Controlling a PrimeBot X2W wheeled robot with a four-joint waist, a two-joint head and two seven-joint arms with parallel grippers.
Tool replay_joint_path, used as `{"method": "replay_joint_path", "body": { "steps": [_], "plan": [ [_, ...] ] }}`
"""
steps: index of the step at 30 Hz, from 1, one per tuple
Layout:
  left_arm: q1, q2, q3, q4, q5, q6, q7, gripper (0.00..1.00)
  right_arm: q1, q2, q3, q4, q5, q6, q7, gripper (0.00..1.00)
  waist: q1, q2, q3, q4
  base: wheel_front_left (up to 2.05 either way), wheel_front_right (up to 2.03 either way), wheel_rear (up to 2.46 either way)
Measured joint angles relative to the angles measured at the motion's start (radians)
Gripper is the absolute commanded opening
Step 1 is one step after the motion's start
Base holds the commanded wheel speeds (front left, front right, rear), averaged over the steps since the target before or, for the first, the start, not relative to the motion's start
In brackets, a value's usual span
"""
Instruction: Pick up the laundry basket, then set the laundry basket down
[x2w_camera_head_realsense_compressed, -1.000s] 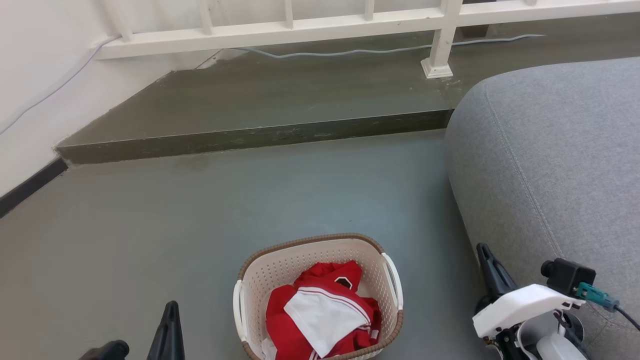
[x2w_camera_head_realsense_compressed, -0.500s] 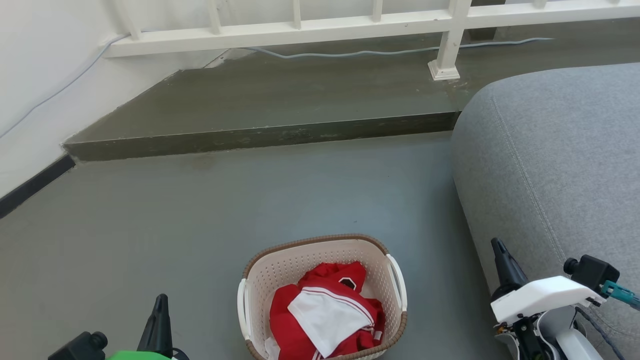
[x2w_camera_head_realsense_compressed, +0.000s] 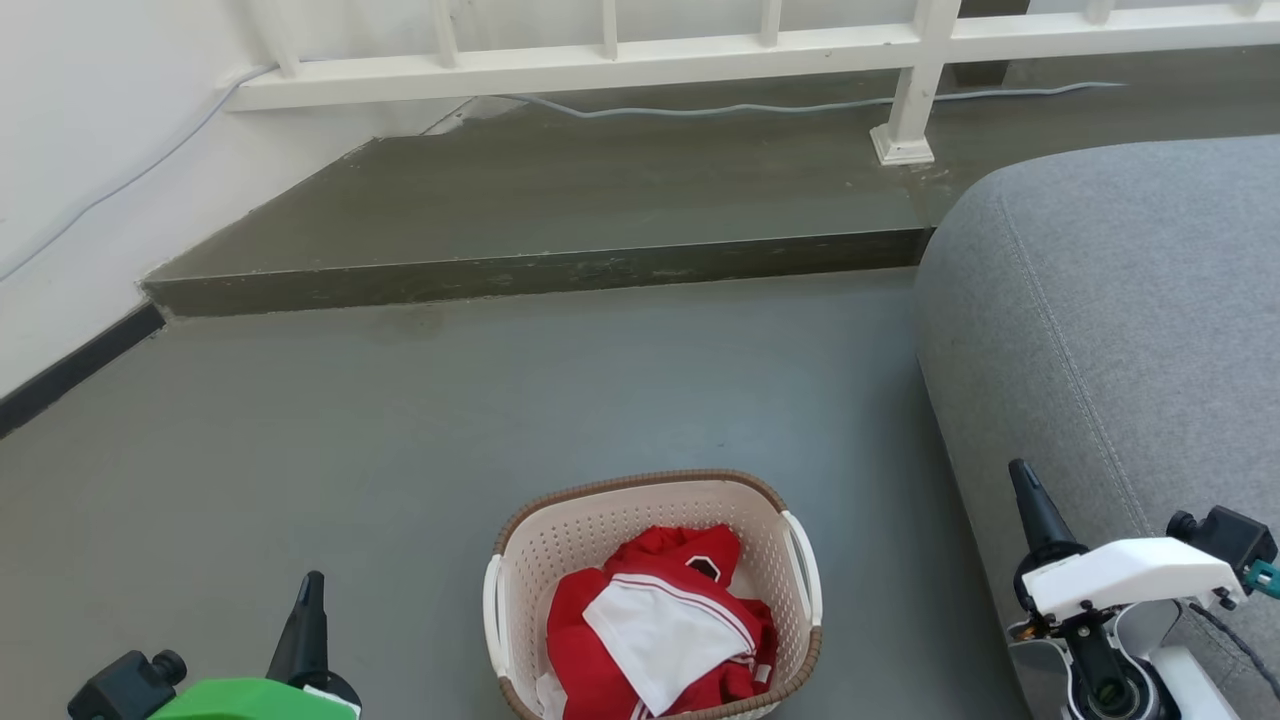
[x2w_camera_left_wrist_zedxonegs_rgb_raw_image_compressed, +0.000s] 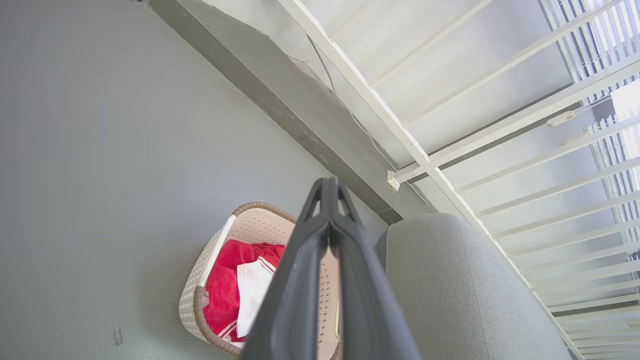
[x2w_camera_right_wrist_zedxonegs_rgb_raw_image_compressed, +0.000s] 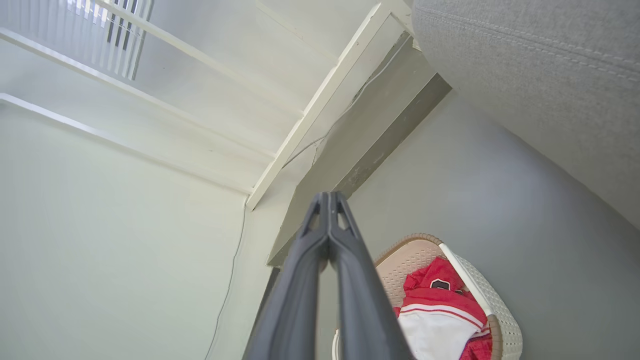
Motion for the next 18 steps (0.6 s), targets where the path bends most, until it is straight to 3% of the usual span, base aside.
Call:
{"method": "replay_joint_path", "body": {
  "steps": [18],
  "plan": [
    [-0.068, 0.013, 0.033, 0.061, -0.263, -0.046, 0.046, 0.00, -0.021, 0.016, -0.088, 0.000, 0.234, 0.039, 0.053, 0.00, 0.0000, 0.0000, -0.004, 0.022, 0.00, 0.00, 0.00]
  ]
}}
